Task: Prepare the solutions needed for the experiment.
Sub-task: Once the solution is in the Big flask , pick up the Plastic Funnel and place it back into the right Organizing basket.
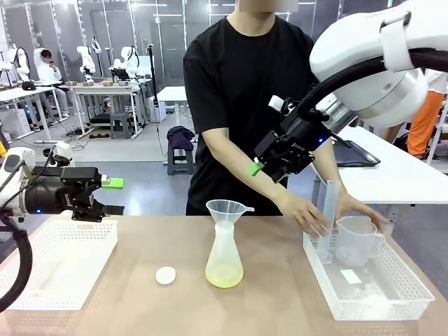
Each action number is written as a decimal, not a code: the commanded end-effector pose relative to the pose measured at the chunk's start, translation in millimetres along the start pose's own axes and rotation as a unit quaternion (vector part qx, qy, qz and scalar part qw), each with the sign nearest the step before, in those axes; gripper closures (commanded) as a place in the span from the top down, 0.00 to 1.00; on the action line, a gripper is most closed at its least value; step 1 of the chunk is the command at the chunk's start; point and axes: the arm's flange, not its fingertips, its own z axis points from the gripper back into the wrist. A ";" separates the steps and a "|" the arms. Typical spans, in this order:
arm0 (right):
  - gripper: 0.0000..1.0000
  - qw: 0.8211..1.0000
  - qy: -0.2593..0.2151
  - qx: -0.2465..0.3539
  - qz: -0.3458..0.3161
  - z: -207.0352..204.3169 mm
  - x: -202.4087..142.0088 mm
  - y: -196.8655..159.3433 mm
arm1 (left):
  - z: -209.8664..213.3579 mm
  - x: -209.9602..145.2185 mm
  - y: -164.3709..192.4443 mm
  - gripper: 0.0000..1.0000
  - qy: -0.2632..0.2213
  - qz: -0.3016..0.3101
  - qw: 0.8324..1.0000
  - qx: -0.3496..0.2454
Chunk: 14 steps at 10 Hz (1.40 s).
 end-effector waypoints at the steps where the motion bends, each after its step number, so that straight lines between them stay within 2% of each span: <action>1: 0.81 1.000 0.007 -0.024 0.012 -24.0 21.8 -8.8 | -2.7 0.8 -1.7 1.00 -0.012 0.008 1.000 -0.012; 4: 0.81 0.998 0.056 -0.014 0.023 -51.7 33.9 -21.0 | -2.7 0.8 -1.7 1.00 -0.012 0.008 1.000 -0.012; 11: 0.81 0.989 0.138 0.016 0.058 -93.7 54.9 -37.7 | -2.7 0.8 -1.7 1.00 -0.012 0.008 1.000 -0.012; 14: 0.81 0.985 0.159 0.024 0.070 -106.8 57.6 -37.3 | -2.7 0.8 -1.7 1.00 -0.012 0.008 1.000 -0.012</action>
